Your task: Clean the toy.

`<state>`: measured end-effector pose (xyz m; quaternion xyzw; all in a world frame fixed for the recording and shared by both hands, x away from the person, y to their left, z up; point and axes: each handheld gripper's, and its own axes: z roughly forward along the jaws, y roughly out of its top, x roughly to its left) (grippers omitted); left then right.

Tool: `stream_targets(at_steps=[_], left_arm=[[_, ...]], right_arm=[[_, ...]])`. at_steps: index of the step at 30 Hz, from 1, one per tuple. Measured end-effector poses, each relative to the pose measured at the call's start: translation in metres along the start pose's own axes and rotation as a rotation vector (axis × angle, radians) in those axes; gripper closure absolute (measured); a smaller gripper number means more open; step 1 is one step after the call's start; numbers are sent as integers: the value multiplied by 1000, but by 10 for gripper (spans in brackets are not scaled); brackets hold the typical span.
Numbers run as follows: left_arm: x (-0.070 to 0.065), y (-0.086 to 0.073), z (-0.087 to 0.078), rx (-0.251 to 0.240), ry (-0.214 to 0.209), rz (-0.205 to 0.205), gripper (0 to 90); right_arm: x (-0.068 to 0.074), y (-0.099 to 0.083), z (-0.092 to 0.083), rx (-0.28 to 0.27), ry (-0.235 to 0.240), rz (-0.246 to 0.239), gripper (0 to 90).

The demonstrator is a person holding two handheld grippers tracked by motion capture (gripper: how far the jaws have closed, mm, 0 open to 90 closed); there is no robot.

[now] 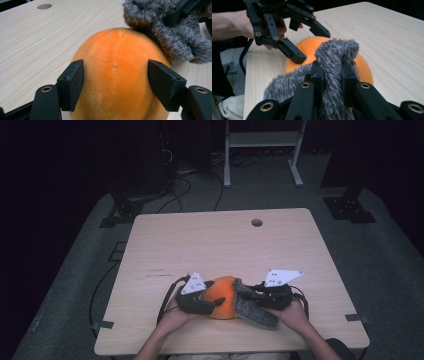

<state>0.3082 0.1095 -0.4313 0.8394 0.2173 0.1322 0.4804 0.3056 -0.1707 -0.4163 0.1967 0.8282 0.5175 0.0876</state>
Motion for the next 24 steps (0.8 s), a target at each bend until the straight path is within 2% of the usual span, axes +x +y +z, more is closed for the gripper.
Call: stream_targets(at_steps=[2,5,7,9,12,13,15,17,19,20,22,24], left_arm=[[1,-2,-1,1,-8,-3,315],[3,-5,-3,0,-14,-2,316],[4,-5,-3,-1,-16,-6,317],[4,-5,-3,1,-12,-4,319],[3,-5,-2,-2,-11,-3,319],[3,-6,-3,0,-14,-1,319],[5,-6,-4,-1,-19,-3,320],[5,-7,-5,-2,-20,-7,319],[5,-7,-5,-6,-22,-8,320],[5,-7,-4,-5,-22,-6,320],[2,-6,-3,-3,-20,10,320],[-2,-5,-2,2,-19,29,321]], right_arm=[[-3,-5,5,32,-5,10,763],[-10,-13,3,89,-60,30,764],[-12,-16,0,106,-77,41,764],[-12,-15,-2,89,-81,46,764],[-8,-7,-2,19,-44,42,764],[-6,-4,-1,15,-36,37,763],[-6,-5,4,33,-39,27,763],[-11,-10,4,58,-50,53,763],[-16,-14,2,94,-86,64,763],[-20,-17,1,96,-89,89,763],[-19,-14,-2,55,-76,95,763],[-13,-7,-2,13,-56,72,763]])
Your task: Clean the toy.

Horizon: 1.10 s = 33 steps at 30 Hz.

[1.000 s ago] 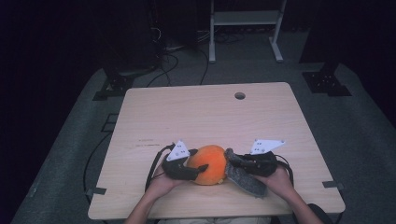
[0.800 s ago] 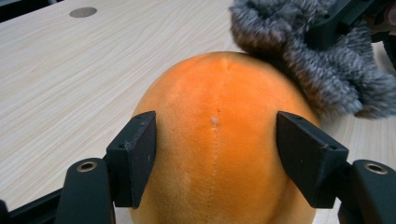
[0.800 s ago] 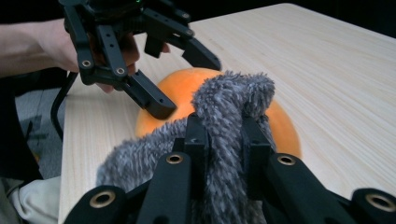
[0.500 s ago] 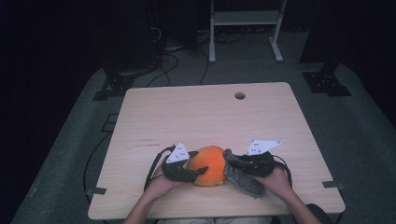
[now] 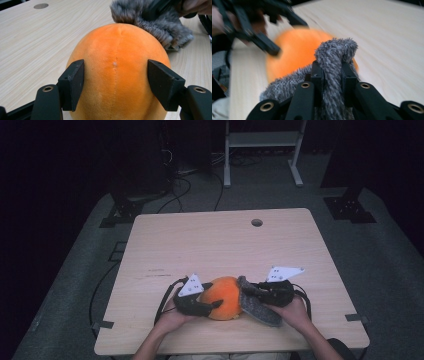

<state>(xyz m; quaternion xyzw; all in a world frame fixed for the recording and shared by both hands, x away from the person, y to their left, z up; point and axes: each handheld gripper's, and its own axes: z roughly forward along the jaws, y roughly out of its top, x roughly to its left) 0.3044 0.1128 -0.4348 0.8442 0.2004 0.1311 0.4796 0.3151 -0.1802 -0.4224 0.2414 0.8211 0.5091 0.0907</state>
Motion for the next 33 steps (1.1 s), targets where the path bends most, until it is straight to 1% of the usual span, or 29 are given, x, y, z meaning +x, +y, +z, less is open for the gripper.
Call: stream_targets(at_steps=[1,2,3,4,6,8,9,10,11,12,13,14,15,16,17,18,19,20,21,23,24,25,26,27,29,30,31,32,33], left_arm=[[-3,0,0,3,-1,15,322],[-3,0,0,3,-1,15,323],[-4,0,1,5,-1,18,323],[-5,0,1,7,-6,22,323],[-6,1,1,5,-16,26,322],[-5,4,1,-6,-51,0,293],[-4,7,0,-13,-58,-23,254],[-3,8,0,-15,-43,-42,199],[-1,10,3,-2,3,-71,146],[1,11,8,35,22,-92,71],[2,10,12,60,3,-114,68],[2,8,15,52,-7,-121,88],[-2,7,16,40,2,-97,137],[-5,8,16,50,12,-63,169],[-7,9,15,63,19,-40,193],[-8,9,14,62,22,-33,211],[-8,9,13,62,21,-30,226],[-8,8,12,60,20,-30,232],[-8,7,12,60,18,-29,233],[-9,6,11,53,13,-22,234],[-9,5,11,51,13,-9,234],[-10,5,11,49,11,-2,235],[-11,5,11,44,9,5,236],[-11,5,10,48,7,15,236],[-13,5,11,39,1,29,235],[-13,5,10,40,0,27,227],[-12,6,10,42,-8,10,206],[-9,8,9,39,-24,-20,178],[-7,9,8,35,-33,-43,134]], right_arm=[[3,3,1,1,0,-14,762],[3,3,1,1,0,-14,762],[4,3,5,19,-6,-26,762],[3,2,6,29,-11,-19,762],[-3,-2,6,41,-5,16,762],[-6,-5,5,55,-2,30,762],[-6,-6,4,57,3,33,762],[-5,-6,3,59,1,21,761],[-4,-5,3,53,2,14,761],[-3,-4,2,39,13,14,761],[-1,-1,1,20,31,9,761],[2,1,2,3,42,0,761],[5,4,2,-12,52,-12,760],[9,6,4,-18,60,-22,761],[11,7,5,-12,57,-42,761],[12,7,7,-2,48,-50,761],[10,5,7,3,45,-43,762],[7,3,6,7,40,-23,763],[2,1,5,19,25,-4,763],[-3,-3,4,49,-14,7,763],[-6,-6,3,64,-26,20,762],[-8,-7,3,67,-26,35,762],[-8,-7,2,60,-21,41,762],[-6,-5,1,44,-20,33,762],[1,1,0,-6,14,10,760],[4,4,2,-10,23,-5,760],[6,5,4,-2,26,-16,761],[6,4,6,4,33,-19,761],[5,2,6,7,42,-11,761]])
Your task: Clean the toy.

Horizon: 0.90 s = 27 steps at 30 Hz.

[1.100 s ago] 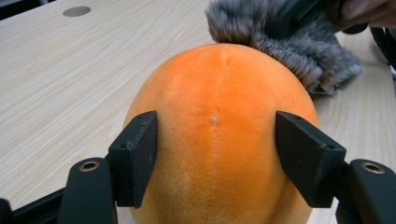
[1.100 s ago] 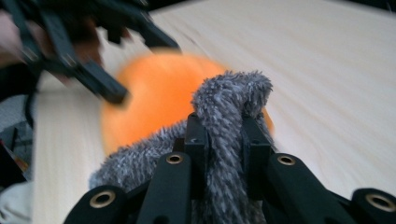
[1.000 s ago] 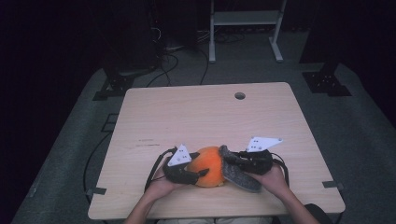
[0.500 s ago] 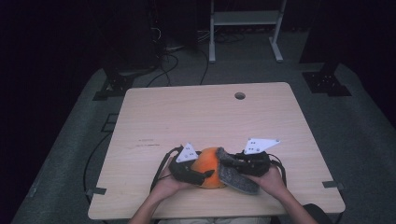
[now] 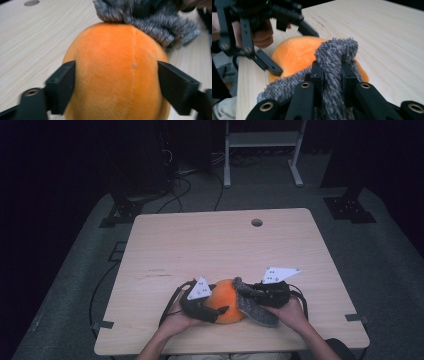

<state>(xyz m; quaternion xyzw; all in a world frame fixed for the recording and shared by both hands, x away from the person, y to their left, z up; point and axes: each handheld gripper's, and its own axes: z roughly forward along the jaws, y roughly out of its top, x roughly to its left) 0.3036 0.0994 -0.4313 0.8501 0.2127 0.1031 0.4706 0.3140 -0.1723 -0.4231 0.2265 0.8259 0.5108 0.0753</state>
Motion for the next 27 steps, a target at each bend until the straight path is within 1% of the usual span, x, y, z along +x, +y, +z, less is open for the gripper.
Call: stream_targets(at_steps=[2,3,4,5,6,8,11,12,13,14,15,16,17,18,19,21,23,24,25,26,27], left_arm=[[6,1,0,1,-11,-51,113],[7,0,2,6,-19,-60,113],[6,-1,3,7,-9,-50,131],[3,-2,3,8,6,-25,170],[1,-2,3,10,16,-5,209],[-1,-1,3,14,26,9,238],[-1,-2,2,5,19,15,240],[-2,-2,2,1,20,22,240],[-3,-2,2,4,22,33,239],[-4,-2,2,1,25,44,239],[-7,-2,3,-3,26,64,240],[-8,-1,4,-6,28,75,240],[-10,-1,5,-2,33,86,240],[-10,-1,5,0,34,90,240],[-10,-2,6,-5,31,84,240],[-9,-3,6,-14,26,74,240],[-10,-2,6,-10,28,77,241],[-10,-2,6,-7,32,83,241],[-11,-1,6,-5,34,86,240],[-11,-1,7,-3,35,88,240],[-12,-1,7,-6,34,90,240]], right_arm=[[2,0,-2,-4,1,-10,761],[3,1,-2,-9,9,-11,760],[4,1,-2,-7,14,-11,760],[4,1,-1,1,9,-15,761],[1,1,0,10,6,-7,761],[-7,-2,-1,18,-3,43,762],[-21,-10,-3,55,-37,119,764],[-24,-13,-3,52,-11,147,764],[-23,-13,-4,43,0,149,764],[-20,-11,-5,27,10,127,763],[-16,-7,-6,2,29,111,763],[-10,-2,-7,-27,55,91,762],[-7,0,-6,-30,54,70,761],[-5,2,-4,-15,36,49,759],[-5,1,-2,1,18,39,757],[-12,-4,-2,25,3,77,758],[-16,-7,-4,59,-47,85,760],[-17,-9,-5,63,-48,101,762],[-15,-8,-6,55,-44,99,762],[-11,-6,-6,40,-40,79,761],[-6,-3,-7,17,-14,57,761]])
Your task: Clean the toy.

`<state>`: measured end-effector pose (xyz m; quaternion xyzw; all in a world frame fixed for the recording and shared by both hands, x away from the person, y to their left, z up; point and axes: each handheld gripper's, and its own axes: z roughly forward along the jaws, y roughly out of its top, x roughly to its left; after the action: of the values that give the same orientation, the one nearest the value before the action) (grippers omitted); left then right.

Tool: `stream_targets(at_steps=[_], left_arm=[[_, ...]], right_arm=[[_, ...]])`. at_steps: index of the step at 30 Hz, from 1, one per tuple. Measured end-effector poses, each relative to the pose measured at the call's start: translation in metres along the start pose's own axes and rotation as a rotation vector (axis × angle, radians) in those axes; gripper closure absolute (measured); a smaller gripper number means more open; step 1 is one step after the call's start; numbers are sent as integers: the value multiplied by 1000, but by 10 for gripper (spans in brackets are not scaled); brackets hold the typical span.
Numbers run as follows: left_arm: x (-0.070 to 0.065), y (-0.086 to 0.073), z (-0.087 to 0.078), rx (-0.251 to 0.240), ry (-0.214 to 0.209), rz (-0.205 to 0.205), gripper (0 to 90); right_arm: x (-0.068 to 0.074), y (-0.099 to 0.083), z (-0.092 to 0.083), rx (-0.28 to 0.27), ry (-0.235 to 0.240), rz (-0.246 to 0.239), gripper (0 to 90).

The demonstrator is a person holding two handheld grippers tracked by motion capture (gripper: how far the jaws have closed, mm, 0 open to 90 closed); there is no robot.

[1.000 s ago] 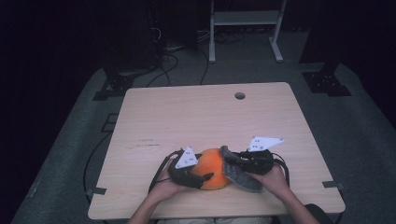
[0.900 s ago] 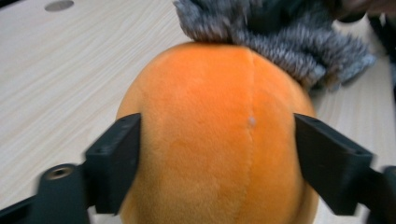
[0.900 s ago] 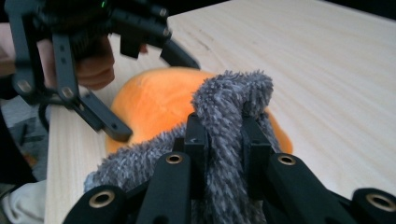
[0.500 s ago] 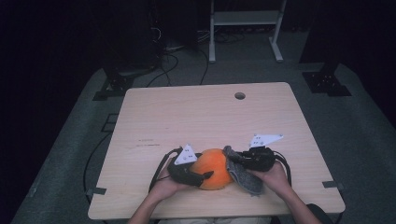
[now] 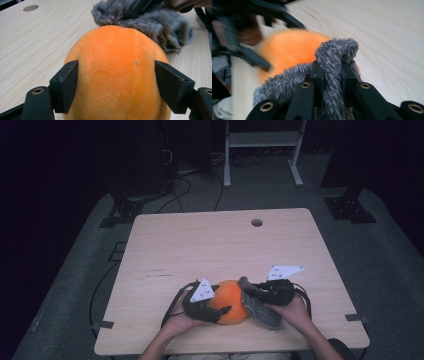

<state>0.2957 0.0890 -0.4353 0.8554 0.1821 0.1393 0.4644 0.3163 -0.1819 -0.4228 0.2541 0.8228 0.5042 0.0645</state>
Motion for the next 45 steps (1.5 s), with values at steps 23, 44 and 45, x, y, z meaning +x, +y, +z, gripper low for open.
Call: stream_targets(at_steps=[23,44,45], left_arm=[[11,2,-5,-9,-37,-112,128],[0,9,-10,-8,2,4,336],[1,8,-11,-18,-5,-4,337]], right_arm=[[6,3,2,1,8,-46,763],[29,18,2,-33,17,-161,765],[26,16,1,-29,13,-154,766]])
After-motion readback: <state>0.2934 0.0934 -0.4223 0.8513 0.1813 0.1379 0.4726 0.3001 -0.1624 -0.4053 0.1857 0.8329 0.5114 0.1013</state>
